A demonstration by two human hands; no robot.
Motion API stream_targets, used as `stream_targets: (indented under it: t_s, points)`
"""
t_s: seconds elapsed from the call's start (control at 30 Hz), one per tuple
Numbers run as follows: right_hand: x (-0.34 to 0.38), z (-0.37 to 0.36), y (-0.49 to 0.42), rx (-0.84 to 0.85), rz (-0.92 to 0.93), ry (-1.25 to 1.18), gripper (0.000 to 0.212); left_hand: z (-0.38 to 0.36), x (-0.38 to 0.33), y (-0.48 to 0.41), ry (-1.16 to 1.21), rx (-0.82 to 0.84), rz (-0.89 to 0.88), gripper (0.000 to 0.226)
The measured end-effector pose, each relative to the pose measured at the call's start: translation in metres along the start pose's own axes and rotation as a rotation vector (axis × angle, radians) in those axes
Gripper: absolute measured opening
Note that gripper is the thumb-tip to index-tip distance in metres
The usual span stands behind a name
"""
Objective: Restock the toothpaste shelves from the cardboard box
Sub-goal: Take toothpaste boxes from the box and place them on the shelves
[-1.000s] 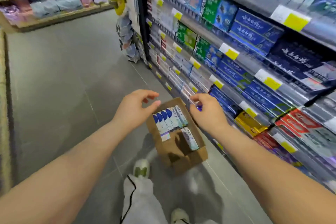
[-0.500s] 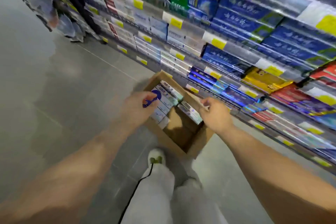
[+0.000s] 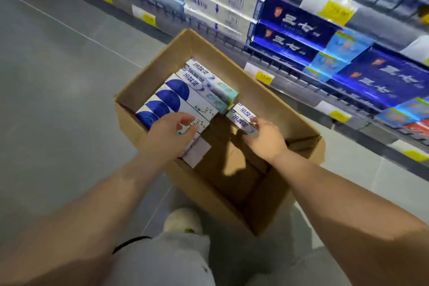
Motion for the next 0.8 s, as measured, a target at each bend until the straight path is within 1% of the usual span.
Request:
stream_targets:
  t_s: [0.1,0.2,0.27,0.37,0.47,0.53,0.6,0.67,0.7,0.73,0.8]
  points:
    - [-0.019,-0.030,-0.038,0.003,0.052,0.106,0.062,-0.021,0.017,-0.019,-0.026,-0.063,-0.033,0.025]
    - [-0.034,-0.046,-0.059,-0.006,0.058,0.186,0.067,-0.025,0.012,-0.022,-0.100,-0.158,-0.055,0.024]
    - [-0.044,-0.055,-0.068,0.004,0.029,0.248,0.067,-0.024,0.011,-0.020,-0.130,-0.217,-0.039,0.027]
    - [-0.053,-0.065,-0.072,-0.023,-0.003,0.354,0.060,-0.024,0.014,-0.020,-0.142,-0.250,-0.001,0.032]
    - [-0.053,-0.063,-0.077,-0.123,-0.030,0.339,0.054,-0.025,0.010,-0.022,-0.156,-0.260,-0.026,0.034]
    - [-0.055,-0.067,-0.081,-0.093,-0.057,0.330,0.053,-0.027,0.010,-0.023,-0.158,-0.264,-0.028,0.034]
    - [-0.055,-0.072,-0.083,-0.048,-0.060,0.354,0.044,-0.026,0.010,-0.022,-0.171,-0.266,-0.029,0.035]
    - [-0.055,-0.072,-0.081,-0.046,-0.079,0.340,0.034,-0.026,0.011,-0.023,-0.191,-0.261,-0.039,0.036]
    - [-0.054,-0.070,-0.078,-0.046,-0.095,0.317,0.032,-0.026,0.010,-0.022,-0.197,-0.255,-0.043,0.036]
    - [-0.051,-0.066,-0.073,-0.044,-0.102,0.291,0.033,-0.026,0.010,-0.021,-0.202,-0.247,-0.049,0.036]
    - [-0.039,-0.051,-0.059,-0.071,-0.060,0.227,0.037,-0.025,0.007,-0.020,-0.202,-0.236,-0.064,0.035]
Point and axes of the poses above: each hand's wrist, its own y-axis away from the middle knuckle, its own z-axis out of the back of the hand, x = y × z, the point moved 8 cm from there along -y, towards the middle knuckle, and after that the axes turned 7 degrees about -y, right-handed, at the moved point
